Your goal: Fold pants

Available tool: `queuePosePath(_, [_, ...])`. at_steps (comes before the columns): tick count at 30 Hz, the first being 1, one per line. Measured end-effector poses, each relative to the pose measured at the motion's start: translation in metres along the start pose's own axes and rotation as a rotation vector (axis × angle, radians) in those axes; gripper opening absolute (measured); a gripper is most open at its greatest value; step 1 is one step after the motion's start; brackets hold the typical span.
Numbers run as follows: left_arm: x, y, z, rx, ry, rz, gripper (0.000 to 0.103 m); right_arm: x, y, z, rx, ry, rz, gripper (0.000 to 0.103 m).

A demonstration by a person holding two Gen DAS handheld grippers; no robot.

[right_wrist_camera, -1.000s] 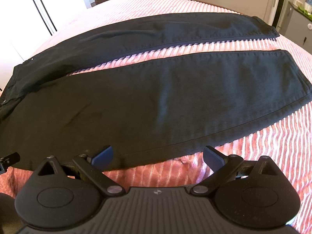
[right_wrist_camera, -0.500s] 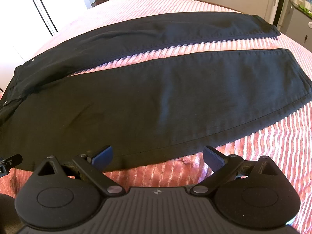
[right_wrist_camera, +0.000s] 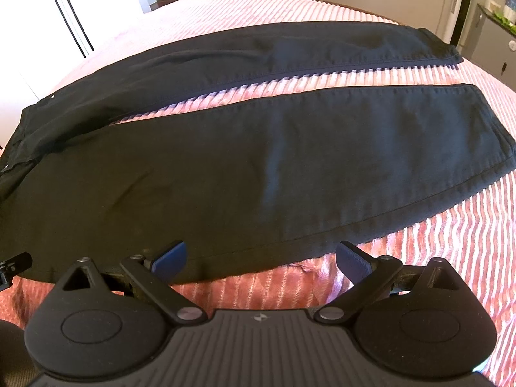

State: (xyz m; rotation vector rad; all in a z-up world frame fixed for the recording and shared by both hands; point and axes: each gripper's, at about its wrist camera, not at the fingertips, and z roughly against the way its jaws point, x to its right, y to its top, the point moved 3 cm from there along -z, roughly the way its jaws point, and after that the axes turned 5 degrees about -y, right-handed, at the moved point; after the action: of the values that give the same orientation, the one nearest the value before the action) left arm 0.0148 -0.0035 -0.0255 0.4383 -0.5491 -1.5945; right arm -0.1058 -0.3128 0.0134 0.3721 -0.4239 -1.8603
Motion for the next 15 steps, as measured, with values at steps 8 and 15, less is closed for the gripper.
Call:
queuePosePath(8, [0.001, 0.002, -0.003, -0.003, 0.026, -0.012, 0.103, 0.0, 0.004, -0.002, -0.017, 0.003, -0.001, 0.099])
queuePosePath(15, [-0.002, 0.005, -0.011, -0.017, 0.03, -0.014, 0.103, 0.006, 0.011, -0.01, -0.064, 0.015, -0.022, 0.099])
